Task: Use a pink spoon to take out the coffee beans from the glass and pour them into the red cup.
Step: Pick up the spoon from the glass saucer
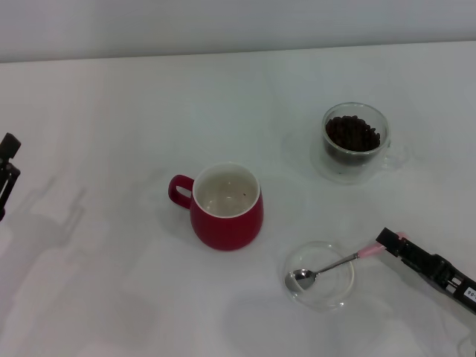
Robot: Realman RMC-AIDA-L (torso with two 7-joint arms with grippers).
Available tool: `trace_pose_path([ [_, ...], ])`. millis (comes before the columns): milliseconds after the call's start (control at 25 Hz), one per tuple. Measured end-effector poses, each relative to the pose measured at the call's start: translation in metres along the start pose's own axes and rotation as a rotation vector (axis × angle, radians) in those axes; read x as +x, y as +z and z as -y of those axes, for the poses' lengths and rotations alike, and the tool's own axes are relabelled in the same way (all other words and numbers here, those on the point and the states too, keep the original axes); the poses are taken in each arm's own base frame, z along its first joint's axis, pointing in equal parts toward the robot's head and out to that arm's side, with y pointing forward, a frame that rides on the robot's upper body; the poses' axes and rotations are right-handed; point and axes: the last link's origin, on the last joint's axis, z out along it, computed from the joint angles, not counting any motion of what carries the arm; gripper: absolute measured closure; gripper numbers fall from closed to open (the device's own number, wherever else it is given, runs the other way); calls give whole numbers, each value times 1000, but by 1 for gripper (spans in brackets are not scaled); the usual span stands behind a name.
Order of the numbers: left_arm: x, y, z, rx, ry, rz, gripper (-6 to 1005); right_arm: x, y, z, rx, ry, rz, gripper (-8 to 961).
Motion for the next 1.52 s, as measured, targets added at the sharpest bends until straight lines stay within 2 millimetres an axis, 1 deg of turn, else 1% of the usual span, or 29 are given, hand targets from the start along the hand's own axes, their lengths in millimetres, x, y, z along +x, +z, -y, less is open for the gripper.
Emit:
trace_pose_path([
  [1120, -2, -8, -2, 13, -7, 15, 476, 8, 5, 0, 22, -27, 36, 439],
  [1360, -2, -9, -2, 17, -7, 16, 475, 8, 5, 0, 24, -24, 45, 507],
  [1520, -2, -10, -2, 18, -8, 15, 475, 8, 5, 0, 25, -20, 48, 587],
])
